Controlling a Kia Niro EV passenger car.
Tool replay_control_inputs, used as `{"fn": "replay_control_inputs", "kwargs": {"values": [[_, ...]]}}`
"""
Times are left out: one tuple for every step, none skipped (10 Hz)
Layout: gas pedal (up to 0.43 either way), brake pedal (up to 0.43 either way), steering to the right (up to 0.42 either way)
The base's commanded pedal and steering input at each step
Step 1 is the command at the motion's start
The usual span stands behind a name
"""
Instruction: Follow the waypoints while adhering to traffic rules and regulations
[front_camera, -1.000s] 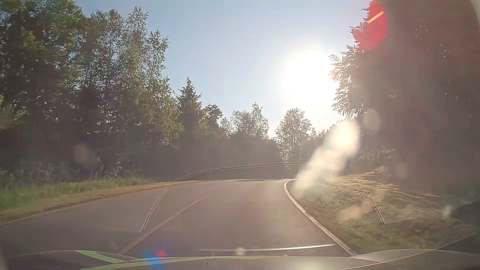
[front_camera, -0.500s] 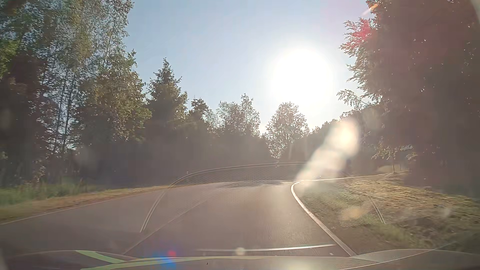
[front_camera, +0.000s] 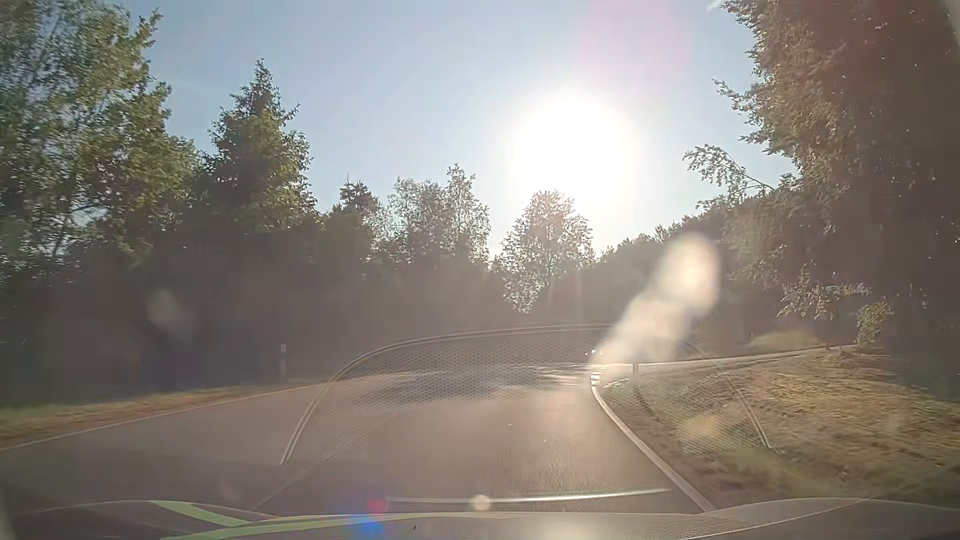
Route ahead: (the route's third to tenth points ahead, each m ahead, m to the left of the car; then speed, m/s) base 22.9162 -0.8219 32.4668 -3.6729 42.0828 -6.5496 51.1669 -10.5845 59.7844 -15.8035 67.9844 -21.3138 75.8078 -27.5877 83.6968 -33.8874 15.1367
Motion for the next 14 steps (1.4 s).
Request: {"fn": "replay_control_inputs", "kwargs": {"values": [[0.0,0.0,0.045],[0.0,0.0,0.045],[0.0,0.006,0.045],[0.0,0.018,0.045],[0.0,0.055,0.045],[0.0,0.067,0.045],[0.0,0.085,0.046],[0.0,0.085,0.046],[0.0,0.091,0.046],[0.0,0.098,0.046],[0.0,0.104,0.045],[0.0,0.122,0.041],[0.0,0.122,0.039],[0.0,0.122,0.038]]}}
